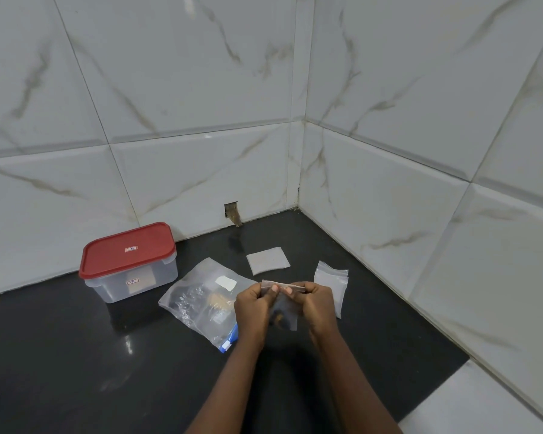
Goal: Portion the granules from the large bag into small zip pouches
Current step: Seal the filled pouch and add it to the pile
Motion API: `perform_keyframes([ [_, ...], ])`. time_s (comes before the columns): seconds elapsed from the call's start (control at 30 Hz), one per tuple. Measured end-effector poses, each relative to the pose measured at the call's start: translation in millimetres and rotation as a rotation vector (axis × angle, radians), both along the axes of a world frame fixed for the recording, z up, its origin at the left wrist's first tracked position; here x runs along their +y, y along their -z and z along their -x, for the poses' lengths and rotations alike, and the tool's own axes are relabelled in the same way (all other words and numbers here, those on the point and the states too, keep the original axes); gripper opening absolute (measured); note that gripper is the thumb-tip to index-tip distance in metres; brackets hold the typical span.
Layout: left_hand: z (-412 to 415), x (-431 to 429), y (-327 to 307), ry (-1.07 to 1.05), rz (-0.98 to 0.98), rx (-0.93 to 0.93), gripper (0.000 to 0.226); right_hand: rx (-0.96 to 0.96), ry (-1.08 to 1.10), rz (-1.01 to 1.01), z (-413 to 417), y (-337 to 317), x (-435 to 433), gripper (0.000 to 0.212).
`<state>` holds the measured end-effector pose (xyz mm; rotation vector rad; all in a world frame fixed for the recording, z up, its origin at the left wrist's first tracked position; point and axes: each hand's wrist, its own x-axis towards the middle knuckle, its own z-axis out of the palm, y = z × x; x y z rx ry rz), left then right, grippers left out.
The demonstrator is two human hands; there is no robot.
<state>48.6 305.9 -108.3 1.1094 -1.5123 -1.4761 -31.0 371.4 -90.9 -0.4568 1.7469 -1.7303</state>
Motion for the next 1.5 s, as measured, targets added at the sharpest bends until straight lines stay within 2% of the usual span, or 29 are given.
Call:
perform_keyframes([
  [0.17,8.2,0.3,3.9,0.089,-0.114,0.030,0.024,0.085,-0.046,-0.064,23.3,6.9,14.9,0.023],
  [0.33,19.0,6.8,9.4,0.088,0.032,-0.071,0.008,0.050,0.054,-0.124,40.9,19.4,28.6,0.026],
  [0.53,43.6,10.6,7.7,0.087,0.119,-0.233,0.012,0.024,0.185,-0.169,54.5,34.5,33.5,0.034],
  [0.7,62.2,17.3,14.3,0.135,0.033,-0.251,0.015,0.061,0.264,-0.278,64.6,40.7,41.0,0.026],
  [0.9,79.4,9.8,25.1,0.208,0.000,-0.310,0.019,0.047,0.271,-0.309,80.0,51.9,41.4,0.015],
  [1.07,92.8,4.8,30.5,0.227,0.075,-0.400,0.021,0.158,0.294,-0.395,92.5,54.1,36.6,0.020],
  [1.2,99.8,1.5,32.6,0.227,0.158,-0.456,0.024,0.200,0.280,-0.472,100.7,61.4,32.4,0.006],
  [1.27,101.4,-0.8,32.8,0.218,0.215,-0.471,0.026,0.242,0.320,-0.505,100.5,63.3,30.9,0.008],
  [1.4,103.8,-12.2,26.2,0.183,0.328,-0.463,0.029,0.468,0.431,-0.519,92.9,58.5,16.3,0.014],
  [1.5,106.2,-36.5,15.7,0.160,0.360,-0.498,0.032,0.588,0.310,-0.457,90.6,47.2,-10.5,0.016],
])
